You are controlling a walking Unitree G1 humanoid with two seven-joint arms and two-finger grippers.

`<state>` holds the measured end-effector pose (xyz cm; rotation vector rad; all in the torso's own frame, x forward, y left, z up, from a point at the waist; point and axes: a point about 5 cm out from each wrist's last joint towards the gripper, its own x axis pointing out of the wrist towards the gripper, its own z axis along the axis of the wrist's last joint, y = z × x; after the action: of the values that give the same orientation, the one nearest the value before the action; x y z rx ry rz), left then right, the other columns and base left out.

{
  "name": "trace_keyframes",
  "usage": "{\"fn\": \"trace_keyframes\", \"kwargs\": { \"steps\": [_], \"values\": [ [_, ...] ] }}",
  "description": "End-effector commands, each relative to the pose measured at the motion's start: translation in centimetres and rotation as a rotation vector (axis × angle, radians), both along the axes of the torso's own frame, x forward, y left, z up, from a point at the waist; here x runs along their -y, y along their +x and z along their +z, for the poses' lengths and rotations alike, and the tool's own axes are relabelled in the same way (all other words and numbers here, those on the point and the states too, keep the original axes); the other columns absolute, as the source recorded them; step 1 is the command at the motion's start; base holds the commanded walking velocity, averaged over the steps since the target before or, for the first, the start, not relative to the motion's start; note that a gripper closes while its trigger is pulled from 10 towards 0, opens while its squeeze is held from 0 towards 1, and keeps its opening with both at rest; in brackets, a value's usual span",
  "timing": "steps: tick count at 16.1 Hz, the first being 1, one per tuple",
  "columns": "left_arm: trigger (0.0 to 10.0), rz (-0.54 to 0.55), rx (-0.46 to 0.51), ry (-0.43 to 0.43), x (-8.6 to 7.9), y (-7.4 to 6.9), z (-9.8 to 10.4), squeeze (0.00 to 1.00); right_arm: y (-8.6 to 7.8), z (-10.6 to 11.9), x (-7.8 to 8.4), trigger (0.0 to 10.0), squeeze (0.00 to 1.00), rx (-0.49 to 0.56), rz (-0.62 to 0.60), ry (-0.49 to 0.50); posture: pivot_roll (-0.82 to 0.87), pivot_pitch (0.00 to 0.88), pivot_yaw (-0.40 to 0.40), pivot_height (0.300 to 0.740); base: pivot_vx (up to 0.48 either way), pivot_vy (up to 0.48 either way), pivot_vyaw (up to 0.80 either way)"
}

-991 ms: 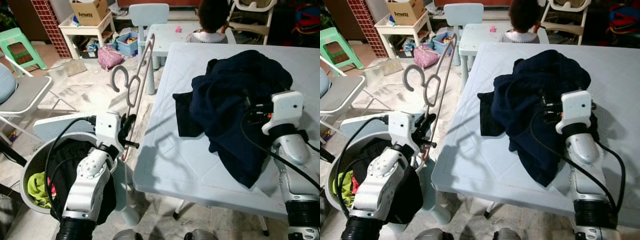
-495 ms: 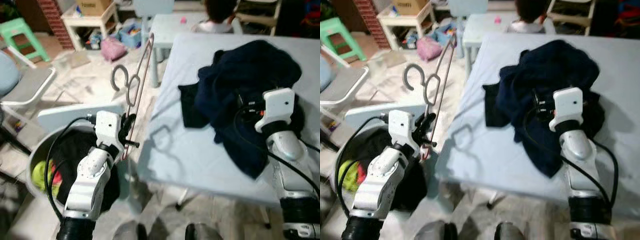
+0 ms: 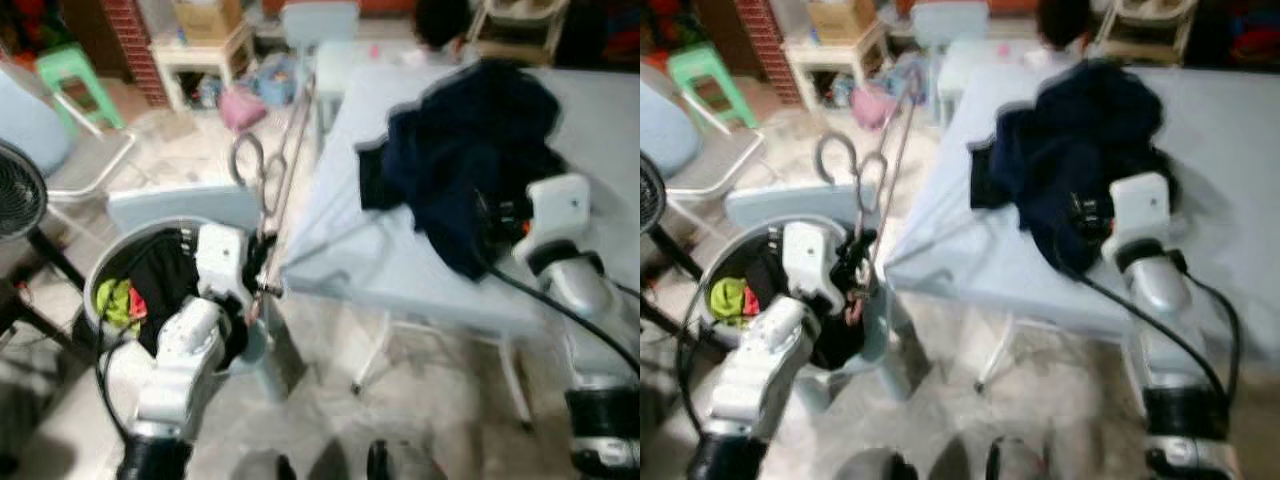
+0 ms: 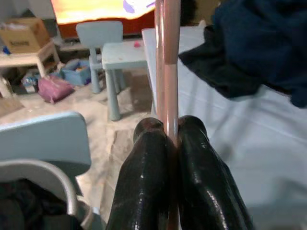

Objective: Hang hanger

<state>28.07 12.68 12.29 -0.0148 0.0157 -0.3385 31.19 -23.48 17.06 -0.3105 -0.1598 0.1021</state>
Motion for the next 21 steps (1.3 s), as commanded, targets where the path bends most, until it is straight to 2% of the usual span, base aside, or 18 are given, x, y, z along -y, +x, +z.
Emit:
{"fn": "trace_keyframes", "kwargs": {
  "steps": [1, 4, 7, 9, 11, 13, 14, 21],
  "values": [
    [10.0, 0.002, 0.012, 0.001, -0.1, 0.1, 0.3, 0.00, 0.3, 0.0, -0.1, 10.0, 0.00, -0.012, 0.015, -0.015, -0.06, 0.022, 0.078, 0.740, -0.277, 0.000, 0.00],
    [10.0, 0.001, 0.014, -0.001, 0.0, 0.2, 0.3, 0.00, 0.6, -0.5, -0.4, 10.0, 0.00, -0.048, 0.068, -0.030, -0.06, 0.017, 0.073, 0.740, -0.277, 0.000, 0.00],
    [10.0, 0.002, 0.012, -0.004, 0.1, 0.0, 0.2, 0.00, 0.6, -1.7, -0.5, 10.0, 0.00, -0.075, -0.004, -0.034, -0.06, 0.012, 0.059, 0.740, -0.277, 0.000, 0.00],
    [10.0, 0.007, 0.007, -0.013, 0.1, -0.1, 0.1, 0.00, -0.2, -3.0, -0.9, 10.0, 0.00, -0.092, -0.021, 0.059, -0.05, 0.013, 0.064, 0.740, 0.000, 0.000, 0.00],
    [10.0, 0.009, -0.006, -0.029, 0.1, -0.1, -0.1, 0.00, -0.6, -3.5, -0.9, 10.0, 0.00, -0.098, -0.078, 0.107, -0.05, 0.016, 0.068, 0.740, 0.000, 0.120, 0.00],
    [10.0, -0.006, -0.020, -0.052, 0.6, -0.2, -0.2, 0.00, -1.1, -3.8, -0.8, 10.0, 0.00, -0.122, -0.079, 0.135, -0.06, 0.017, 0.070, 0.740, 0.000, 0.469, 0.00],
    [10.0, -0.016, -0.024, -0.062, 0.8, -0.2, -0.2, 0.00, -1.2, -3.8, -0.7, 10.0, 0.00, -0.123, -0.083, 0.114, -0.07, 0.032, 0.069, 0.740, 0.000, 0.469, 0.00],
    [10.0, -0.031, -0.029, -0.064, 0.9, 0.0, -0.2, 0.00, -0.3, -2.4, -1.0, 10.0, 0.00, -0.089, -0.041, 0.145, -0.06, 0.028, 0.062, 0.740, 0.000, 0.469, 0.00]
  ]
}}
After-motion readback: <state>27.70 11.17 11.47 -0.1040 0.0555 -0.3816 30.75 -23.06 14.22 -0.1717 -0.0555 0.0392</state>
